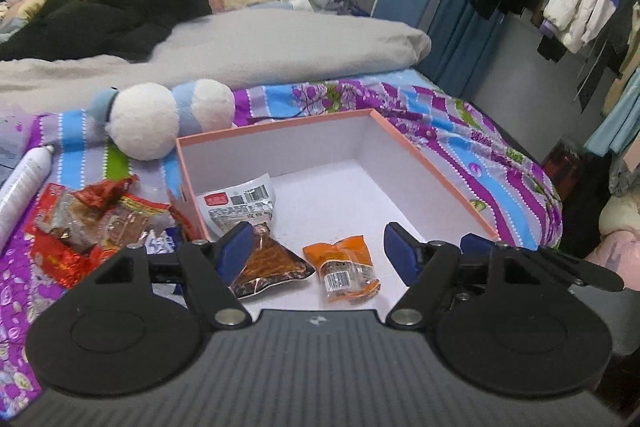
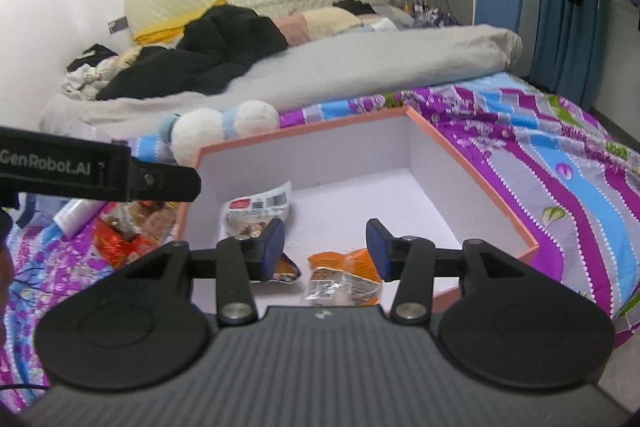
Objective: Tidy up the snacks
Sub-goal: 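Open both grippers to drop the packets into the pink box, then withdraw both tools from the box back toward the snack pile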
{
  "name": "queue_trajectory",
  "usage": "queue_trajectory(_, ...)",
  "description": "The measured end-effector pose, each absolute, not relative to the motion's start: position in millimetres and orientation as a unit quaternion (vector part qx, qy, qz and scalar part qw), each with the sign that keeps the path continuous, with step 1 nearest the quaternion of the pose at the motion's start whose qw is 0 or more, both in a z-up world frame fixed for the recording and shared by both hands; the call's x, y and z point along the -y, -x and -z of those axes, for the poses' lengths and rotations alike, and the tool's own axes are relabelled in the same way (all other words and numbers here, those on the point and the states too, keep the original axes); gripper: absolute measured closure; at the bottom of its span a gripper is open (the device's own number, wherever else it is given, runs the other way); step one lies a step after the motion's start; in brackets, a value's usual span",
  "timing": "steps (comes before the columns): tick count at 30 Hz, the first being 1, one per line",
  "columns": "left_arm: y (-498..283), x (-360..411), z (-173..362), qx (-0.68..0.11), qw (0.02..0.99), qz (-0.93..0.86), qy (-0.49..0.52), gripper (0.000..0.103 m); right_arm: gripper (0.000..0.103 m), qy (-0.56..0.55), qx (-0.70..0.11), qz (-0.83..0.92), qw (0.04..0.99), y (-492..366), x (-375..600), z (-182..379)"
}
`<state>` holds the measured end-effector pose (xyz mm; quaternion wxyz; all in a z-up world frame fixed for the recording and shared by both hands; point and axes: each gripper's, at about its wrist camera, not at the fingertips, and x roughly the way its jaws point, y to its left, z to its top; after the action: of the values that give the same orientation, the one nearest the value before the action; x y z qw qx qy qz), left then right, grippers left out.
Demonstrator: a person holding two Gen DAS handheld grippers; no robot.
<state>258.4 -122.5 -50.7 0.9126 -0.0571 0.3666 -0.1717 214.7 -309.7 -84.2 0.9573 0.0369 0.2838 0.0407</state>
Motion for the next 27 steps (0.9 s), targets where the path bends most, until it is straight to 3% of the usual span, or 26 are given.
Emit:
queue_trajectory(13,-164,71,23,-0.334,0.928,0.15,0.071,0.027,0.055,-0.037,-0.247,-0.066,0.966,-140,280,60)
queue_trajectory(27,-85,17,27,-0.328,0.932,0.121,0.093,0.025,0.055,-0.035,-0.232,-0.097,0.967,-75,243,58)
